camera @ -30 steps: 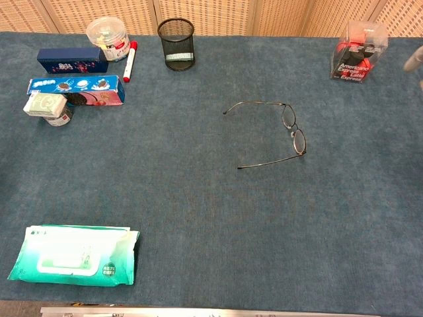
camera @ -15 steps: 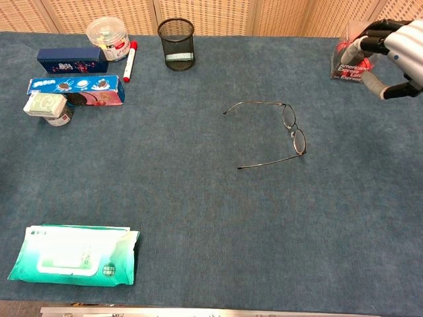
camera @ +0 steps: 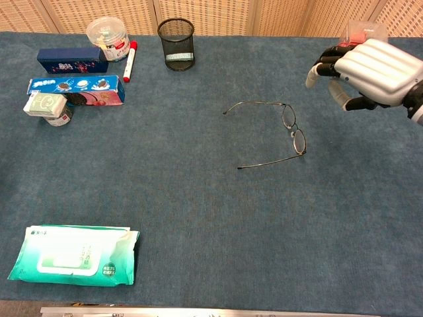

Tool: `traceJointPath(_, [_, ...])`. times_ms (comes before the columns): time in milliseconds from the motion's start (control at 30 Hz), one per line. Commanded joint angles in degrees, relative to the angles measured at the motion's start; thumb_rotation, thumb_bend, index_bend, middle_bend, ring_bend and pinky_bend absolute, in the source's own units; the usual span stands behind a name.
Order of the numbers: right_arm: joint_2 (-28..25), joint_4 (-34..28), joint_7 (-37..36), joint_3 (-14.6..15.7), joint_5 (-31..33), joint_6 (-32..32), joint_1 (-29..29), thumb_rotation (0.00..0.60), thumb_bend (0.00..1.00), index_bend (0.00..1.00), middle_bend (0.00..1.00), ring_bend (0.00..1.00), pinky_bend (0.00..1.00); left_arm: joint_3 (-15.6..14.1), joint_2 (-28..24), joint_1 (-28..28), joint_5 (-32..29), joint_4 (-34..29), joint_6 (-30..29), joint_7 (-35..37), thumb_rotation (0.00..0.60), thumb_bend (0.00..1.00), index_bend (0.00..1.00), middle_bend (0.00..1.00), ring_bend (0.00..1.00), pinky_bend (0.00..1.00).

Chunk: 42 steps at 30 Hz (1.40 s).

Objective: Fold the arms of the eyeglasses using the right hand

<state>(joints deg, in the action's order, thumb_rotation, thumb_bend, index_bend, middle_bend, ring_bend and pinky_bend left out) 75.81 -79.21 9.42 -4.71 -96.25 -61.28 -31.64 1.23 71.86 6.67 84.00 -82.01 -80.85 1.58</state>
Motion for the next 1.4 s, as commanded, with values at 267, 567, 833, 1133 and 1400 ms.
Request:
traceJointPath(267, [-0.05,-0.85,2.21,2.1,1.91,4.31,-1.92,0.6,0.94,0.37,0.35,0.21,0.36,-0.08,-0.04,0.05,-0.14,0.15,0.42,-0.35,0.6,0.18,0.42,0.28,0.26,0.44])
traceJointPath(567, [-0.27,-1.84,4.21,3.08,4.2,7.42,-2.94,0.6,0.97,0.37,0.35,0.21,0.35,-0.05,-0.26,-0.08,-0.24,-0.2,0.31,-0.42,0.6,0.18,0.42,0.28,0.26,0.44])
traceJointPath(833, [-0.06,-2.15,5.14,3.59,5.56,9.08,-3.85,0.6,0.97,0.37,0.35,0.21,0.34,-0.1,-0.19,-0.2,-0.34,-0.11,0.38,-0.27,0.6,0.18,0.42,0.28,0.26,0.44])
traceJointPath(1133, [0.3,-2.76,4.77,4.52,5.49,10.05,-4.84,0.6,0.97,0.37,0.35,0.21,0.34,-0.11,-0.11,-0.37,-0.57,0.27,0.47,0.17,0.6,0.18,0.42,0.28,0.26,0.44])
traceJointPath(1400, [-0.15,-4.18,5.73,5.77,6.1,11.61,-5.26,0.6,0.97,0.37,0.35,0.21,0.34,0.08,-0.39,-0.7,-0.63,0.2,-0.14,0.54,0.6,0.18,0.42,0.28,0.26,0.44])
